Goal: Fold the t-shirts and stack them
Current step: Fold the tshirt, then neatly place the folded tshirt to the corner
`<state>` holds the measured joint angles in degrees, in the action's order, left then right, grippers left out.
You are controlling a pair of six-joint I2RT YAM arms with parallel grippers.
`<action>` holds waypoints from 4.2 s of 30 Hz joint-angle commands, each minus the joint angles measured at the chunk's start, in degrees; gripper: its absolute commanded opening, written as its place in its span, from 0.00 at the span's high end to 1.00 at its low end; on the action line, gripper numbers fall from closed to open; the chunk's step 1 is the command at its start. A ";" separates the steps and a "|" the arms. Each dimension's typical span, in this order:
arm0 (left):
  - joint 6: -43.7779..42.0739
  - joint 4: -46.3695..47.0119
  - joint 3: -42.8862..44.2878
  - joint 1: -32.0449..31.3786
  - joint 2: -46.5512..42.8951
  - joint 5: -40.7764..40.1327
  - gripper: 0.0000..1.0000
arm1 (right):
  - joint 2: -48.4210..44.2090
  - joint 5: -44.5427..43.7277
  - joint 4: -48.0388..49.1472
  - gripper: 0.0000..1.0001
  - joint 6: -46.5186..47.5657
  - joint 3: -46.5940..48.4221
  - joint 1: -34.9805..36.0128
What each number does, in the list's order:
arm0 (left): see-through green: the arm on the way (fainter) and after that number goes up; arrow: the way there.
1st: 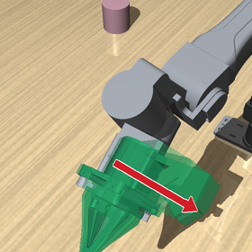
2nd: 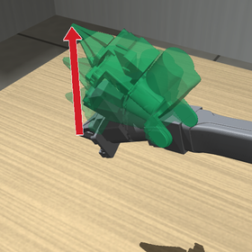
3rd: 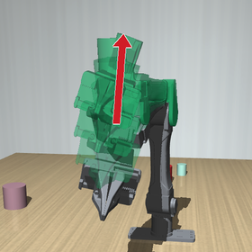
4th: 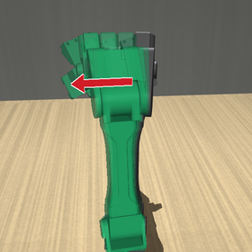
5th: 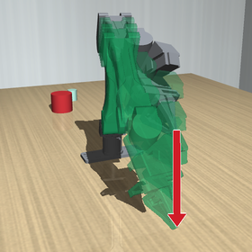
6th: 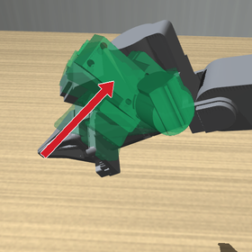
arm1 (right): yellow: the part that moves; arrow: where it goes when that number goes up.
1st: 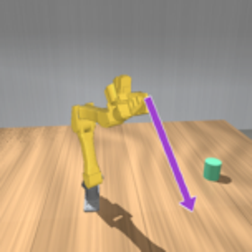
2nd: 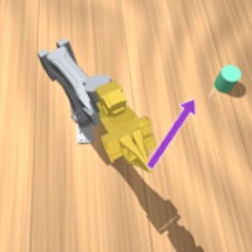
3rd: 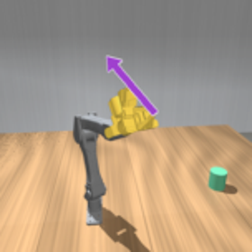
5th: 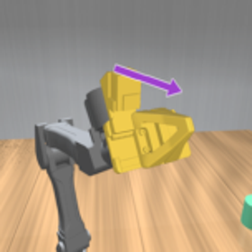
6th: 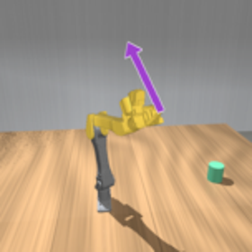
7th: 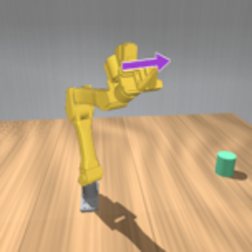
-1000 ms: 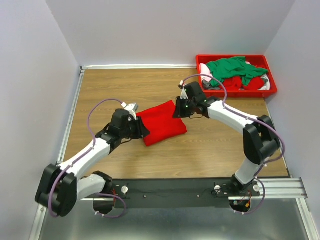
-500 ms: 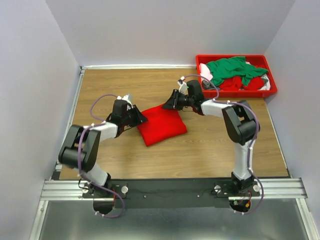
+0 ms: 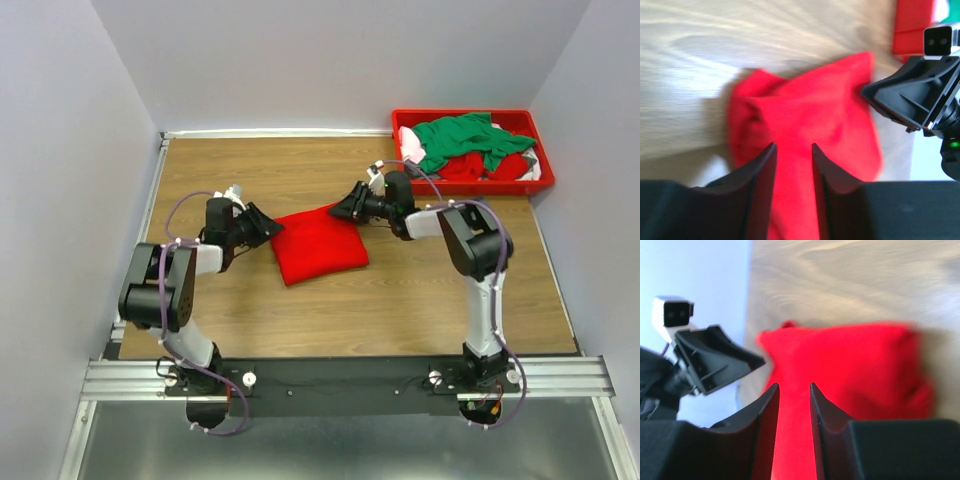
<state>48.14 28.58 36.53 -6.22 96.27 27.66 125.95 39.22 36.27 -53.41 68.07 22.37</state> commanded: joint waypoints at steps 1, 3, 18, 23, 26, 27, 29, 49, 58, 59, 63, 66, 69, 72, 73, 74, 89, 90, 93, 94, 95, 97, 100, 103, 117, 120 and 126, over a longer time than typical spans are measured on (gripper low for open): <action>-0.32 -0.27 -0.76 -0.81 -10.03 4.68 0.56 | -12.38 1.46 0.73 0.61 0.94 -5.39 -0.14; -1.12 -3.43 -2.42 -3.17 -16.33 3.81 0.55 | -17.21 4.01 0.99 0.60 -0.11 -10.12 0.39; 5.03 0.86 -21.15 -14.79 -18.05 -8.67 0.78 | -11.43 8.68 17.25 0.59 -2.05 -32.65 -3.28; 6.18 0.78 -27.03 -8.92 -20.94 -6.93 0.80 | -14.93 11.57 17.69 0.58 -2.40 -34.33 -5.14; 5.48 -3.95 -26.34 -8.28 -27.78 -7.53 0.82 | -20.12 12.19 17.00 0.56 -5.21 -31.96 -3.66; 4.69 -8.14 -24.77 -8.20 -31.72 -7.97 0.79 | -21.61 12.11 16.90 0.55 -6.87 -31.17 -1.74; 3.81 -12.73 -21.70 -8.28 -35.87 -10.15 0.74 | -21.98 11.58 16.90 0.54 -8.28 -27.83 0.99; -14.82 -41.67 -1.65 -5.82 -58.91 -32.83 0.23 | -4.28 0.77 14.80 0.49 -12.69 -15.78 14.90; -27.03 -40.01 4.07 -5.82 -64.09 -44.96 0.08 | -26.17 -23.48 -45.72 0.37 17.01 -3.91 11.66; -28.00 -39.48 3.90 -5.82 -64.62 -44.97 0.08 | -26.19 -24.71 -45.76 0.37 17.98 -4.00 10.95; -28.89 -37.64 1.45 -6.35 -67.87 -48.66 0.08 | -27.87 -34.01 -58.49 0.35 23.69 -1.11 9.36; -28.46 -36.76 -0.49 -7.13 -69.54 -49.28 0.02 | -25.77 -34.92 -62.36 0.35 27.38 1.79 9.27; -28.80 -36.49 -0.59 -8.54 -70.34 -51.82 0.02 | -23.74 -34.57 -63.08 0.34 27.83 3.47 9.18; -28.36 -36.40 -1.11 -9.60 -71.74 -54.11 0.02 | -19.79 -33.17 -63.34 0.34 28.01 5.39 9.18; -28.36 -36.57 -1.11 -10.12 -72.01 -54.64 0.02 | -18.13 -32.64 -63.43 0.34 28.09 5.84 9.18; -28.19 -36.66 -1.11 -10.39 -72.36 -55.43 0.01 | -17.33 -32.11 -63.52 0.34 28.09 6.63 9.10; -28.54 -35.26 -3.75 -13.38 -77.37 -58.51 0.04 | -8.53 -27.01 -65.36 0.67 28.62 9.89 9.36; -28.63 -35.34 -3.75 -13.56 -77.89 -58.68 0.04 | -8.35 -26.48 -65.71 0.73 29.06 9.80 9.27; -28.54 -35.52 -3.75 -13.64 -78.60 -59.03 0.04 | -9.05 -28.75 -67.11 0.94 30.29 8.66 9.18; -28.63 -35.52 -3.75 -13.99 -79.04 -59.12 0.04 | -9.40 -32.42 -67.73 0.99 30.55 8.39 8.83; -28.63 -35.52 -3.75 -14.08 -79.22 -59.12 0.04 | -10.71 -36.54 -69.22 0.99 31.08 7.61 8.31; -28.63 -35.61 -3.84 -14.26 -79.83 -59.30 0.04 | -12.30 -41.39 -70.45 0.99 31.96 6.46 5.85; -28.63 -35.61 -4.01 -14.70 -80.62 -59.74 0.04 | -15.90 -50.60 -72.91 0.99 34.32 3.92 0.42; -28.63 -35.52 -4.10 -15.14 -81.59 -60.27 0.04 | -18.37 -60.64 -75.47 0.99 38.18 3.03 -4.96; -28.63 -35.78 -4.28 -17.33 -82.73 -61.76 0.04 | -17.32 -79.64 -76.71 0.99 47.43 10.05 -28.69; -28.63 -35.78 -4.28 -17.69 -82.38 -62.02 0.04 | -14.78 -82.90 -75.30 0.99 50.41 14.27 -31.77; -28.63 -36.05 -4.10 -18.39 -81.86 -62.55 0.04 | -8.28 -85.27 -74.15 0.99 55.87 23.32 -33.36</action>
<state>19.75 -7.84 32.93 -24.16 14.15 -32.51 113.45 -41.32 -39.27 -2.02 87.00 -11.29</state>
